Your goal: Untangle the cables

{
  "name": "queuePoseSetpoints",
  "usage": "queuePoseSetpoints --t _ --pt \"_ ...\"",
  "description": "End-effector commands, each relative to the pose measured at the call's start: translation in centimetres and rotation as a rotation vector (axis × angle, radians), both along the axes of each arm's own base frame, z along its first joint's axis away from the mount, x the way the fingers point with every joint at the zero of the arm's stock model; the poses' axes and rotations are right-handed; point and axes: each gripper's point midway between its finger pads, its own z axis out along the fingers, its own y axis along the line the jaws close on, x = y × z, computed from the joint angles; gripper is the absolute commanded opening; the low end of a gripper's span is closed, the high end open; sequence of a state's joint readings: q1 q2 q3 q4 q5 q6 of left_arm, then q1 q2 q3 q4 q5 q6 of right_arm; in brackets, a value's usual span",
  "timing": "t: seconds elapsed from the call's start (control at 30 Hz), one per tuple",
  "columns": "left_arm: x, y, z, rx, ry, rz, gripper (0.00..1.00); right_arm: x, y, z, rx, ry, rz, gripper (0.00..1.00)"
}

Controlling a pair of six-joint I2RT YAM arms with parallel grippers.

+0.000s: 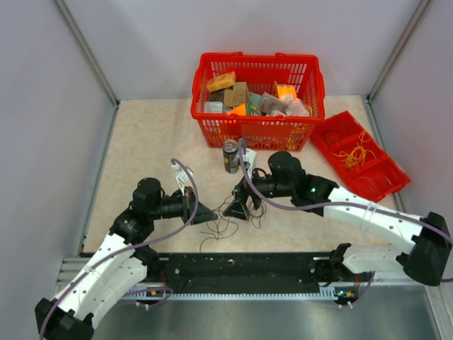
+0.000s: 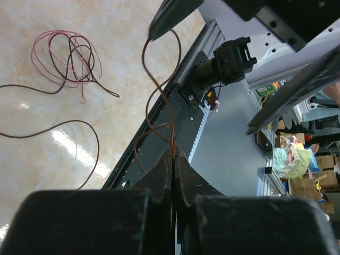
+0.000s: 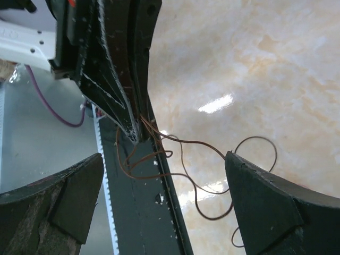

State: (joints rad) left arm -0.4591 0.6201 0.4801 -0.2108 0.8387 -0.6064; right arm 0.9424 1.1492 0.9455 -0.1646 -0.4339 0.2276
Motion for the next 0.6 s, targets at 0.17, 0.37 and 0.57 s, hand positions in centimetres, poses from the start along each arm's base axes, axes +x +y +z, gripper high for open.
queuePoseSetpoints --t 0.17,0.37,0.57 --pt "1.6 0.2 0.7 0.065 -0.029 0.055 0.0 -4.3 4.7 -0.9 0.054 -0.006 0.16 0.91" --pt "2.0 0.1 0.6 0.087 0.028 0.077 0.0 -4.1 5.6 -3.3 0.021 -0.04 0.029 0.88" --pt "1.7 0.3 0.5 0.093 0.012 0.077 0.0 -3.6 4.0 -1.9 -0.044 -0.099 -0.058 0.88"
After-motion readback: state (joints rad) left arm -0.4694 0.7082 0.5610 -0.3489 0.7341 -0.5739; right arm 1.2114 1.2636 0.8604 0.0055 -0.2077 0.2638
